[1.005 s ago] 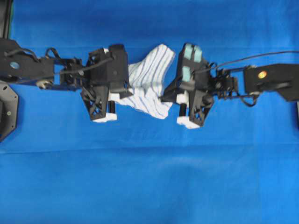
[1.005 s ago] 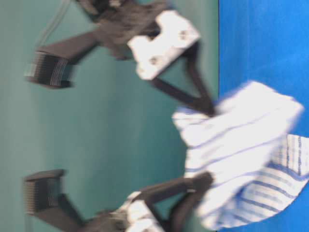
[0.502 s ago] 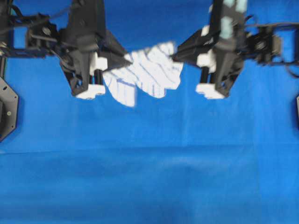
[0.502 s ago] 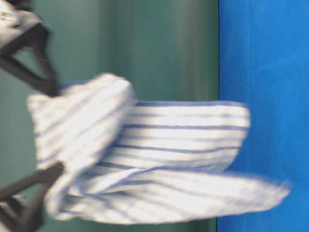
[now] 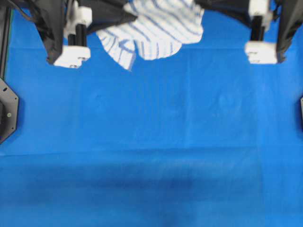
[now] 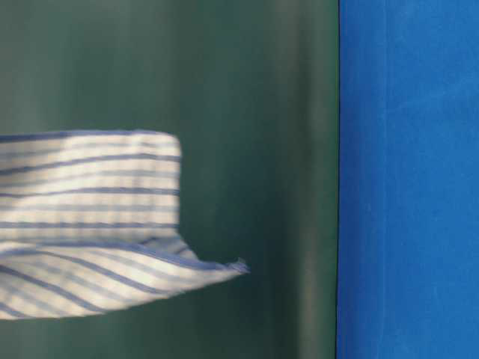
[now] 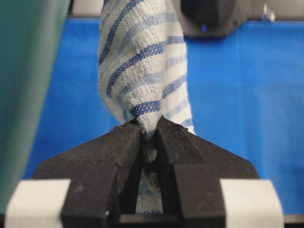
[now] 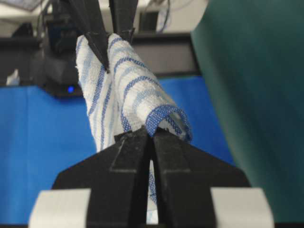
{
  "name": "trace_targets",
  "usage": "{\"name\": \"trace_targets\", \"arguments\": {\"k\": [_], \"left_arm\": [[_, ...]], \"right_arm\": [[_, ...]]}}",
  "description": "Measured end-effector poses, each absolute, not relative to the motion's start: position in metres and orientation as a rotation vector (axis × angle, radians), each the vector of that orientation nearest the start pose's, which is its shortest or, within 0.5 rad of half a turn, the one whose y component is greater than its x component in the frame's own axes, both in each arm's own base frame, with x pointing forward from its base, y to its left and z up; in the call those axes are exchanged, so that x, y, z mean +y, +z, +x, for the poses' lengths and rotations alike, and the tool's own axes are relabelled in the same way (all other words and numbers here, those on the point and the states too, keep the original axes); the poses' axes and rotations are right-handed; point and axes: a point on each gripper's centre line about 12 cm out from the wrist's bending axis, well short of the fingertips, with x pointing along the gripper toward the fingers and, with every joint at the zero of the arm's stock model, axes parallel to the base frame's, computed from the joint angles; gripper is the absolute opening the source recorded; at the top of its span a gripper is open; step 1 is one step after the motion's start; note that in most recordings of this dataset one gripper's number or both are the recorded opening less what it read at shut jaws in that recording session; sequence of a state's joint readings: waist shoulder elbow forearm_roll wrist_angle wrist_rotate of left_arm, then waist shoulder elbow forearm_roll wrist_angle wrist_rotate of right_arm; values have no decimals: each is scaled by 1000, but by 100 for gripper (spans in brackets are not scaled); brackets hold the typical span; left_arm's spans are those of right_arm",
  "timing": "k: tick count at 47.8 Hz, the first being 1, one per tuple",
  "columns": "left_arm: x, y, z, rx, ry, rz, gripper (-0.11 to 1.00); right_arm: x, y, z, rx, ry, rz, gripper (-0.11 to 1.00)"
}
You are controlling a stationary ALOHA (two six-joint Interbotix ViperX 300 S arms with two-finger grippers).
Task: Lift the towel with both arms.
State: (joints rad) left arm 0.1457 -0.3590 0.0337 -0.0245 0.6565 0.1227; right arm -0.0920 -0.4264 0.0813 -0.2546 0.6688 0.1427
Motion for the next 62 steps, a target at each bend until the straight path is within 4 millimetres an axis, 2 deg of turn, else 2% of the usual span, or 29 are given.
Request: {"name": "trace_targets", "arguments": {"k": [8, 27, 29, 32, 39, 42, 44, 55, 58, 62], "left_arm": [[49, 501, 345, 332, 112, 81, 6], [49, 501, 347, 343, 103, 130, 7], [49, 501, 347, 341, 103, 130, 12], [49, 501, 347, 338, 103, 132, 26], [49, 503, 348, 325, 104, 133, 72], [49, 503, 348, 320, 105, 134, 86], [49, 502, 348, 320, 105, 134, 92], [49, 494, 346, 329, 107, 119, 92], [49, 485, 346, 350, 104, 114, 92], [48, 459, 348, 406, 97, 107, 92]], "right_arm": [[-48, 503, 317, 299, -240, -73, 1], [-49, 499, 316, 337, -241, -109, 1], [-49, 499, 316, 341, -240, -109, 2], [-49, 499, 315, 337, -241, -109, 4], [-49, 495, 315, 351, -243, -99, 46], [-49, 493, 315, 360, -245, -99, 62], [-50, 492, 315, 364, -246, -104, 68], [-52, 484, 315, 383, -260, -98, 68], [-52, 475, 315, 405, -261, -88, 67], [-52, 453, 318, 457, -261, -67, 67]]}}
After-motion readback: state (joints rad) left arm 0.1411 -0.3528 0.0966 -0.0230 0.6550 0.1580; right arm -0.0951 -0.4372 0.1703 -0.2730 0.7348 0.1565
